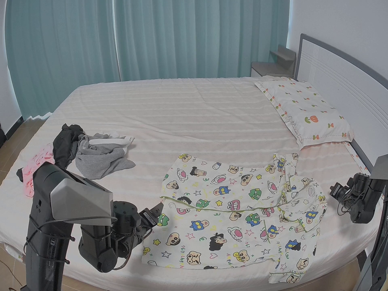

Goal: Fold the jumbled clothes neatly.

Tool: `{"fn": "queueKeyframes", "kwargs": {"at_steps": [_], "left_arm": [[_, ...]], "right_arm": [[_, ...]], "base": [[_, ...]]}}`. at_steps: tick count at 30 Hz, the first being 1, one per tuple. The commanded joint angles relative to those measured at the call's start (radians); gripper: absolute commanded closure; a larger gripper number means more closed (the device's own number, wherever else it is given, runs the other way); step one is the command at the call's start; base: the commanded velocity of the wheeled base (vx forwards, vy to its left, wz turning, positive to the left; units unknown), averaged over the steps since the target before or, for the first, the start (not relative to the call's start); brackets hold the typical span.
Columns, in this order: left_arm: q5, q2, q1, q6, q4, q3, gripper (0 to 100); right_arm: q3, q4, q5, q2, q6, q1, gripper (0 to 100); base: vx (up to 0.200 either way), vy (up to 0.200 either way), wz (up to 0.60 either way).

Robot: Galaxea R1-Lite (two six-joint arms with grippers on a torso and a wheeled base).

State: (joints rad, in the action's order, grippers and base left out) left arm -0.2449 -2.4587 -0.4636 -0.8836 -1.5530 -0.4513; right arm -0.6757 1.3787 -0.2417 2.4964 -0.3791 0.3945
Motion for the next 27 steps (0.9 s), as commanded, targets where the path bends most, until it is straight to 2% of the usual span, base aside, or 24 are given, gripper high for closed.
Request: {"fn": "queueKeyframes", "kwargs": {"at_steps": [1, 7, 8, 13, 14, 15, 16, 20, 22, 24, 27], "left_arm": [[0.001, 0.001, -0.012, 0.000, -0.016, 0.005, 0], [-0.001, 0.003, -0.012, -0.003, -0.016, 0.005, 0], [-0.001, 0.004, -0.010, -0.003, -0.016, 0.005, 0], [-0.001, 0.004, -0.010, -0.003, -0.016, 0.005, 0], [-0.002, 0.004, -0.009, -0.003, -0.016, 0.006, 0], [-0.002, 0.004, -0.009, -0.003, -0.016, 0.006, 0], [-0.002, 0.007, -0.006, -0.003, -0.016, 0.008, 0], [-0.005, 0.014, -0.003, -0.003, -0.016, 0.014, 0], [-0.022, 0.041, -0.013, -0.003, -0.016, 0.014, 0], [-0.025, 0.044, -0.018, -0.001, -0.016, 0.013, 0], [-0.016, 0.027, -0.046, 0.003, -0.016, 0.000, 0]], "right_arm": [[0.031, 0.008, -0.004, -0.019, 0.002, -0.025, 100], [0.076, 0.013, -0.010, -0.070, -0.009, -0.092, 100], [0.070, 0.011, -0.008, -0.076, -0.009, -0.101, 0], [-0.007, -0.006, -0.008, -0.077, -0.010, -0.166, 0], [-0.071, -0.047, 0.001, -0.073, -0.012, -0.209, 0], [-0.077, -0.053, 0.001, -0.071, -0.012, -0.213, 0], [-0.133, -0.124, 0.010, -0.067, -0.015, -0.263, 0], [-0.289, -0.251, 0.090, -0.042, -0.015, -0.341, 0], [-0.441, -0.345, 0.167, 0.012, -0.015, -0.391, 0], [-0.472, -0.369, 0.173, 0.024, -0.014, -0.404, 0], [-0.625, -0.492, 0.214, 0.090, -0.010, -0.444, 0]], "base": [[0.000, 0.000, 0.00], [0.000, 0.000, 0.00], [0.000, 0.000, 0.00], [0.000, 0.000, 0.00], [0.000, 0.000, 0.00], [0.000, 0.000, 0.00], [0.000, 0.000, 0.00], [0.000, 0.000, 0.00], [0.000, 0.000, 0.00], [0.000, 0.000, 0.00], [0.000, 0.000, 0.00]]}}
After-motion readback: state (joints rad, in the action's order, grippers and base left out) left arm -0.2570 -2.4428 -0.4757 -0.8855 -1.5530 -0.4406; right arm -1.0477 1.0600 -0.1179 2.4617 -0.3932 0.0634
